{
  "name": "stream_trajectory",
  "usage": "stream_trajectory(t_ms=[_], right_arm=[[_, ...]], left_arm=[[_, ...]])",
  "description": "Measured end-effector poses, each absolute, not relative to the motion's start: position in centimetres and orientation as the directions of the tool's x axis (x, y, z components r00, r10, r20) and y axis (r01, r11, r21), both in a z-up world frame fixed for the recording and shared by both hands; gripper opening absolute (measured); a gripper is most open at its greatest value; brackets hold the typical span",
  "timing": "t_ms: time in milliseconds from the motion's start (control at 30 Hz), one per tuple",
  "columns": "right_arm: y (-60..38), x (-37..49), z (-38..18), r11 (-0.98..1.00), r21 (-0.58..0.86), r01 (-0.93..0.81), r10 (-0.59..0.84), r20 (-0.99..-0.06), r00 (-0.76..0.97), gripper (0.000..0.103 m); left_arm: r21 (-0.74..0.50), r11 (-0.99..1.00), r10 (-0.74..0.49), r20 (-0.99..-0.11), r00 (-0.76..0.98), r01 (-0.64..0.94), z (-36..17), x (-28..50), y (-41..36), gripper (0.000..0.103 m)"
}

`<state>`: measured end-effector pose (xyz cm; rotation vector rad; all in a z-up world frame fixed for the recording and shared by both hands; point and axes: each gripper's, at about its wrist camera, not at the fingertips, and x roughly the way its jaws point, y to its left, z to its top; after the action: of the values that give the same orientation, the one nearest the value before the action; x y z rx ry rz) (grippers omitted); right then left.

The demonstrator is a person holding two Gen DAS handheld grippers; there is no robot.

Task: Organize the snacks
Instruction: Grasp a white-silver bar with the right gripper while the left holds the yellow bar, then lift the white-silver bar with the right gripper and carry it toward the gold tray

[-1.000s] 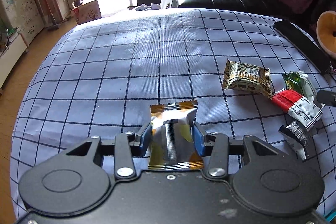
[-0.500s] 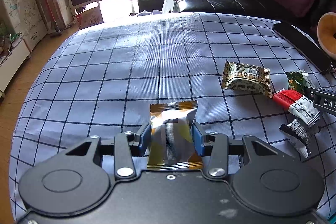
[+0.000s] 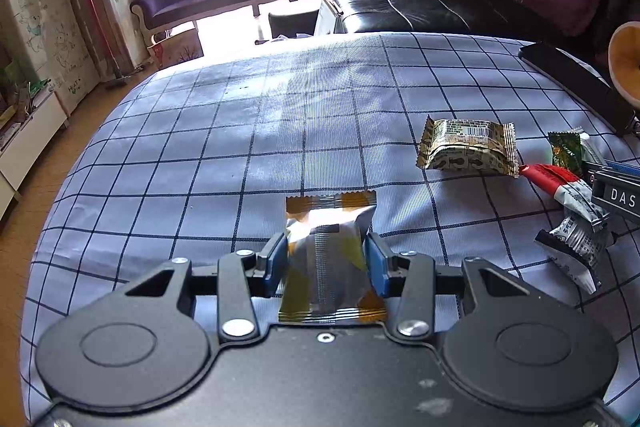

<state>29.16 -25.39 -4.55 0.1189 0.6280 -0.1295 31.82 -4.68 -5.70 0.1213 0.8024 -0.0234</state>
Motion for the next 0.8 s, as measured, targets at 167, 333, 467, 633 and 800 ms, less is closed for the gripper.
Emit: stream_trajectory(t_ms=[167,333,467,633,800], right_arm=[[-25.6,29.1,-4.6,0.985,0.078,0.155,-0.080,-0.591,0.803,0.046],[-26.1,28.9,-4.5,0.982,0.099,0.158,-0.071,-0.585,0.808,0.044],[-26.5,28.8,-4.6,0.979,0.117,0.168,-0.071,-0.575,0.815,0.039],[-26.8,28.6,-4.4,0.979,0.124,0.162,-0.062,-0.577,0.814,0.036],[-28.0,28.4,-3.5,0.967,0.181,0.180,-0.030,-0.620,0.784,0.033]], left_arm=[[0.121,0.991,0.042,-0.709,0.704,0.062,-5.8,31.3,-5.4,0.045],[0.141,0.988,0.060,-0.704,0.708,0.057,-5.7,30.9,-6.1,0.045],[0.189,0.981,0.095,-0.697,0.711,0.054,-5.3,30.8,-7.1,0.045],[0.255,0.965,0.126,-0.669,0.732,0.067,-5.2,30.0,-8.2,0.044],[0.249,0.965,0.113,-0.679,0.725,0.083,-4.8,29.7,-8.2,0.041]])
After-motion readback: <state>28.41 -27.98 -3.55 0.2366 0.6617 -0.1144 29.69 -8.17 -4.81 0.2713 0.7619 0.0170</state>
